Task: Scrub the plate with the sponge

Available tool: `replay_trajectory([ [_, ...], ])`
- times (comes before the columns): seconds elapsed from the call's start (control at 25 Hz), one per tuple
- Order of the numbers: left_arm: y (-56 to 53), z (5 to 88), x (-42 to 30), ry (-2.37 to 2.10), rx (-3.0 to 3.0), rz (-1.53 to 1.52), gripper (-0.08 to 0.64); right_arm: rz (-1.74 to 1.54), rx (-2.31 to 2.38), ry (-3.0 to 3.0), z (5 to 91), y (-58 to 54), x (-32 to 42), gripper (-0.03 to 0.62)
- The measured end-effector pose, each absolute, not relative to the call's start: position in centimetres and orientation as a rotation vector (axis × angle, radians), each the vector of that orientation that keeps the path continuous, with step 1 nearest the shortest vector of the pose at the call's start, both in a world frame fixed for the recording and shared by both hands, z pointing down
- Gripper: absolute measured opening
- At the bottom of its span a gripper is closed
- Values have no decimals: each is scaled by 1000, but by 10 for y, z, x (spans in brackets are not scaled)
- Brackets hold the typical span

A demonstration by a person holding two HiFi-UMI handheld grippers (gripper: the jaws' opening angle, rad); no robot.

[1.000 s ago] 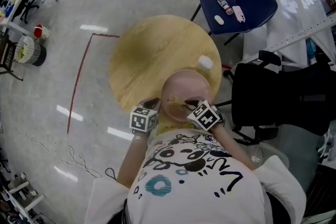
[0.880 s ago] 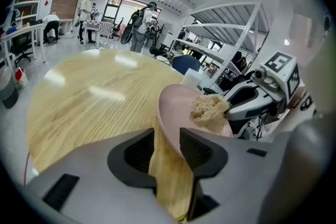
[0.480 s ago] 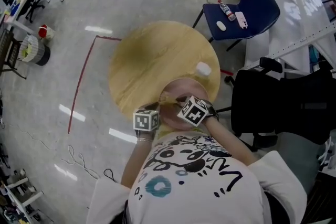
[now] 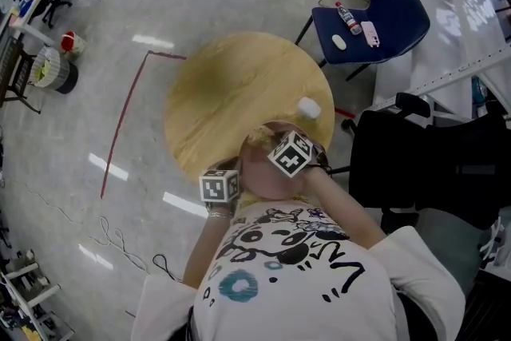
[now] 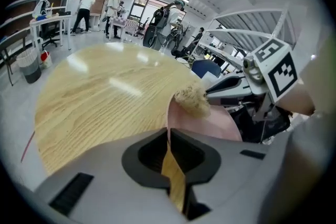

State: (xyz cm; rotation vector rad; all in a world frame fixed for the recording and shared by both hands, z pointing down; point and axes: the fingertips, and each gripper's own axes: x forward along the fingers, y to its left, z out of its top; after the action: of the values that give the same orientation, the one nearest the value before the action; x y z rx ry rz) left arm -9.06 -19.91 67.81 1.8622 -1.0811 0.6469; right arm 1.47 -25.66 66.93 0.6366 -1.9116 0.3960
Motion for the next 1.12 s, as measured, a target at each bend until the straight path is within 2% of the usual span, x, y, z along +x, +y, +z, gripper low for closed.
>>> replay_trajectory([
  [0.36, -200, 677, -94, -1149, 1814, 531, 26, 338, 716, -1785, 665, -261, 87, 46],
  [0.72, -201, 679, -97, -1238, 1698, 377, 25, 382, 659, -1736, 662, -203, 116, 46],
  [1.12, -203, 680, -99, -1275, 1634, 311, 26, 497, 526, -1775, 663, -132, 97, 46],
])
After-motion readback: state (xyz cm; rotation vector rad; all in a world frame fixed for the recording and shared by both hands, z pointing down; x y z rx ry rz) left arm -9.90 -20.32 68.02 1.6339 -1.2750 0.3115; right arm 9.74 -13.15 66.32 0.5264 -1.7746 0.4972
